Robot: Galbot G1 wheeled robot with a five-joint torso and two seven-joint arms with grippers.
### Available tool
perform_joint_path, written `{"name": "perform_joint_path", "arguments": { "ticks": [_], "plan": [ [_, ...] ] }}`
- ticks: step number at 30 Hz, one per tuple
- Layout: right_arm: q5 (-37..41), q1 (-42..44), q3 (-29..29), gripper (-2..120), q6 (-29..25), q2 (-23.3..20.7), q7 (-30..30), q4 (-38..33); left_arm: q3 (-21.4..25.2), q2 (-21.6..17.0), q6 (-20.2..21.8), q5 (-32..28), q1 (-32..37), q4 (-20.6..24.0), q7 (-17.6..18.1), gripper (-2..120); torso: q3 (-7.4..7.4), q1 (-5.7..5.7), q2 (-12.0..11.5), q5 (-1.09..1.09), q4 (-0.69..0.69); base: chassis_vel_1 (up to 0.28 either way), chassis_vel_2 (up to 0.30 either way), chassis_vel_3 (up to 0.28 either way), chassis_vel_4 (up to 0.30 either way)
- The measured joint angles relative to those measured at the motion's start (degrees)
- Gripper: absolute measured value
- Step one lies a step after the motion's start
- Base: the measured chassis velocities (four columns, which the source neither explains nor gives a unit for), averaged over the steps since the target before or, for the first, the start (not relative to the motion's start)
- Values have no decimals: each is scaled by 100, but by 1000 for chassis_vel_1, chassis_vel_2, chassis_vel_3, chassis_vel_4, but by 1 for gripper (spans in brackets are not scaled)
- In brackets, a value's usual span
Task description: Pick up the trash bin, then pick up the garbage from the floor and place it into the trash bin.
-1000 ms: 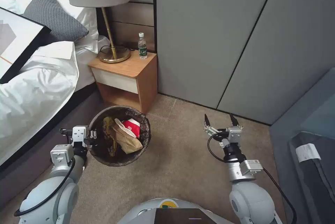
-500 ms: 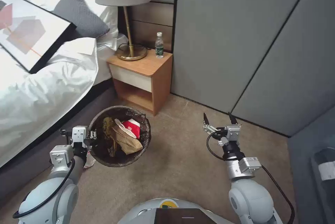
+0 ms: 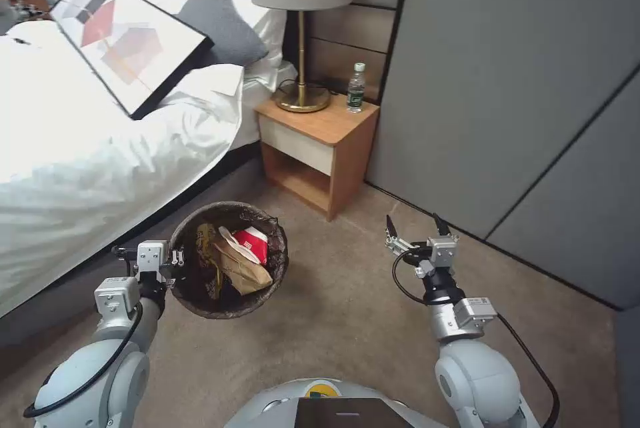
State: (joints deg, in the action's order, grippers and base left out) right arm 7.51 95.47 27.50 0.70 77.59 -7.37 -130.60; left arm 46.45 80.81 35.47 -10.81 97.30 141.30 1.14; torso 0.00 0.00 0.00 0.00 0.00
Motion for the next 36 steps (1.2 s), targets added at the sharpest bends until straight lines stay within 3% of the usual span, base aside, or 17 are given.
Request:
{"name": "perform_joint_path", "arguments": {
  "ticks": [36],
  "plan": [
    [85, -135, 39, 100, 192, 5, 5, 33, -3, 35, -20, 12, -9, -17, 2, 4, 0, 0, 0, 0, 1, 86, 91, 95, 92]
  ]
}}
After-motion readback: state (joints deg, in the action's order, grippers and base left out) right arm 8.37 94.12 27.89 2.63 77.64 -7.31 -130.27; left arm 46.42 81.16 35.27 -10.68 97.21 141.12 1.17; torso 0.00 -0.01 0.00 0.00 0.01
